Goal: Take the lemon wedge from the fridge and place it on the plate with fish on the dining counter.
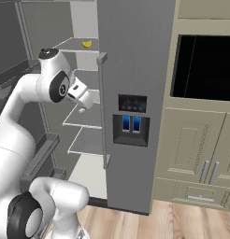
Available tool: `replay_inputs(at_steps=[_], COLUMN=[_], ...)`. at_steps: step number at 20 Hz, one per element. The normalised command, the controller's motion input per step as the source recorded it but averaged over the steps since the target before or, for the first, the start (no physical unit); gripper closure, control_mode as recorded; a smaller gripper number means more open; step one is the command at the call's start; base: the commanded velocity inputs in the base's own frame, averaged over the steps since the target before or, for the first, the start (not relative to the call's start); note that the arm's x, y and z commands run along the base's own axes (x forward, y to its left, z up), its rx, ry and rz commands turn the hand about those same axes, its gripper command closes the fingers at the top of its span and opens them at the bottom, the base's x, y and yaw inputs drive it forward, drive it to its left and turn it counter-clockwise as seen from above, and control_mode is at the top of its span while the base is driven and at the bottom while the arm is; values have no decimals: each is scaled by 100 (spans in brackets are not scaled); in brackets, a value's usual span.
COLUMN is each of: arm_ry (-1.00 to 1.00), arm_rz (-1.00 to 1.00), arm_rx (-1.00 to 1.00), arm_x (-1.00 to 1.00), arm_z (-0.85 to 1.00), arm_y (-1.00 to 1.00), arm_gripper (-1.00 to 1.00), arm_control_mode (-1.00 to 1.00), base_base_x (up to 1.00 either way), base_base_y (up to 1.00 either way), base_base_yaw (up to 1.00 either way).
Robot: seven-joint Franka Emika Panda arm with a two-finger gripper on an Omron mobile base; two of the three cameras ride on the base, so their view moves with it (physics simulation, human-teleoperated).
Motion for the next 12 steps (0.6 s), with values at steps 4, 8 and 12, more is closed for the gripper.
replay_inputs(at_steps=[4,8,12], arm_ry=[0,0,0], arm_rz=[0,0,0], arm_rx=[0,0,0], arm_x=[-3,-13,0], arm_z=[0,0,0], arm_y=[0,11,0], arm_gripper=[-100,-100,-100], arm_control_mode=[-100,-100,100], base_base_x=[0,0,3], base_base_y=[0,0,95], base_base_yaw=[0,0,0])
